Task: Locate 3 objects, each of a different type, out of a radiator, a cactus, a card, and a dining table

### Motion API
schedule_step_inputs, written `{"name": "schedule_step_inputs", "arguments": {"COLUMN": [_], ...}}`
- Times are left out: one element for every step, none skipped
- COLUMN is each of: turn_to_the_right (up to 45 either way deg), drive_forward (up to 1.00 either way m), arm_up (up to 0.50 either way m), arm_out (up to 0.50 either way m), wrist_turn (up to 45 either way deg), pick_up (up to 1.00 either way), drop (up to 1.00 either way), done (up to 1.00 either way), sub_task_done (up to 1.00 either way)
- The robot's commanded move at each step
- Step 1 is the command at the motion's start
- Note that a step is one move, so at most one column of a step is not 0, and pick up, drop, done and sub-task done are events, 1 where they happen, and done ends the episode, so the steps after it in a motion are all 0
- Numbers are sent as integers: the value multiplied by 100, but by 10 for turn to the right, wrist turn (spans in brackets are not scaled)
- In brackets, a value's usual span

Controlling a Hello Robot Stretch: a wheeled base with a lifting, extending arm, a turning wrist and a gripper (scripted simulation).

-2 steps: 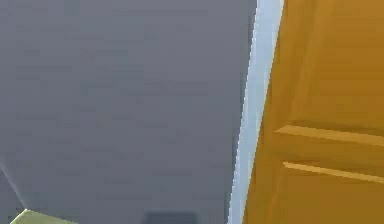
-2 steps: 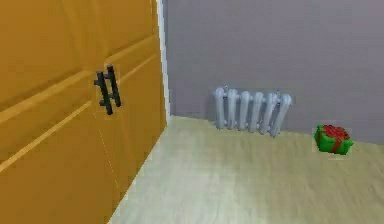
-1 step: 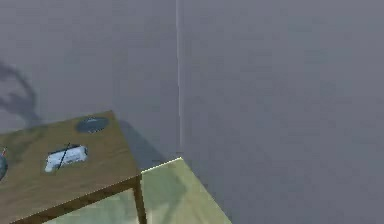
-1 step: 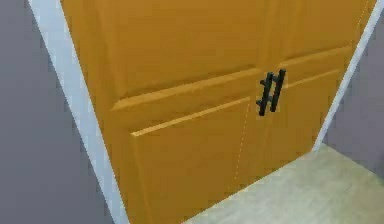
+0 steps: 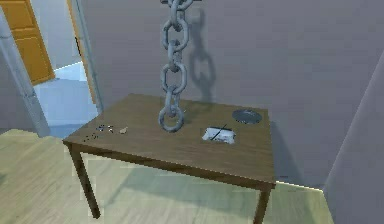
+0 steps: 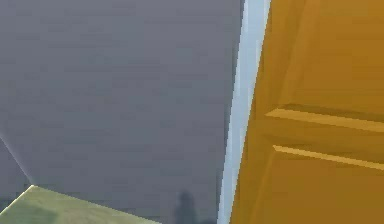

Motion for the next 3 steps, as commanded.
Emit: {"name": "schedule_step_inputs", "arguments": {"turn_to_the_right": [0, -450, -120], "drive_forward": [0, 0, 0], "arm_up": [0, 0, 0], "arm_out": [0, 0, 0], "wrist_turn": [0, 0, 0], "pick_up": [0, 0, 0], "drop": [0, 0, 0], "done": [0, 0, 0], "sub_task_done": [100, 0, 0]}}
